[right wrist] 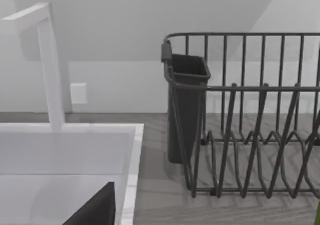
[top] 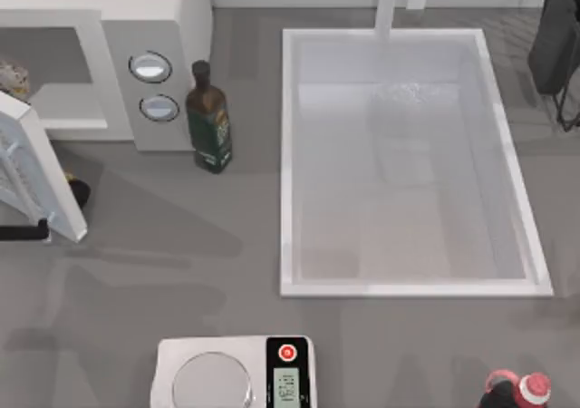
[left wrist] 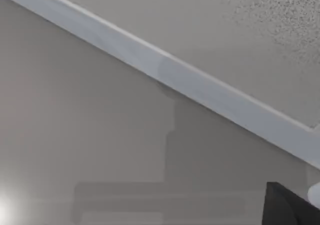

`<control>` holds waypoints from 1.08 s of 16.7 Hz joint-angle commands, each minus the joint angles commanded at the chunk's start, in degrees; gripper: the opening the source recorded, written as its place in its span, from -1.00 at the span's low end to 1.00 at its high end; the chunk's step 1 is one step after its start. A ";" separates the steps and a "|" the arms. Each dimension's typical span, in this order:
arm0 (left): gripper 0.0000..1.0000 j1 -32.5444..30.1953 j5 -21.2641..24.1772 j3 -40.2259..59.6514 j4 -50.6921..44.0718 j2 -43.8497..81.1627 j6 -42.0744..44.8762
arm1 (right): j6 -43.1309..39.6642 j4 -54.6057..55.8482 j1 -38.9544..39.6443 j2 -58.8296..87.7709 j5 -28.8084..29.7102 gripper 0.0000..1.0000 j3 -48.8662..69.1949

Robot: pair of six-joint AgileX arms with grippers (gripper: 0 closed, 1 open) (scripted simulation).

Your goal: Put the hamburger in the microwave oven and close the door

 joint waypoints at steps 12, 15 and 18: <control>-1.00 -1.97 -1.23 11.81 8.35 19.90 -1.13 | 0.00 0.00 0.00 0.00 0.00 1.00 0.00; -1.00 -2.11 -1.31 12.10 8.58 20.34 -1.23 | 0.00 0.00 0.00 0.00 0.00 1.00 0.00; -1.00 -1.81 -1.29 11.99 8.47 20.20 -1.21 | 0.00 0.00 0.00 0.00 0.00 1.00 0.00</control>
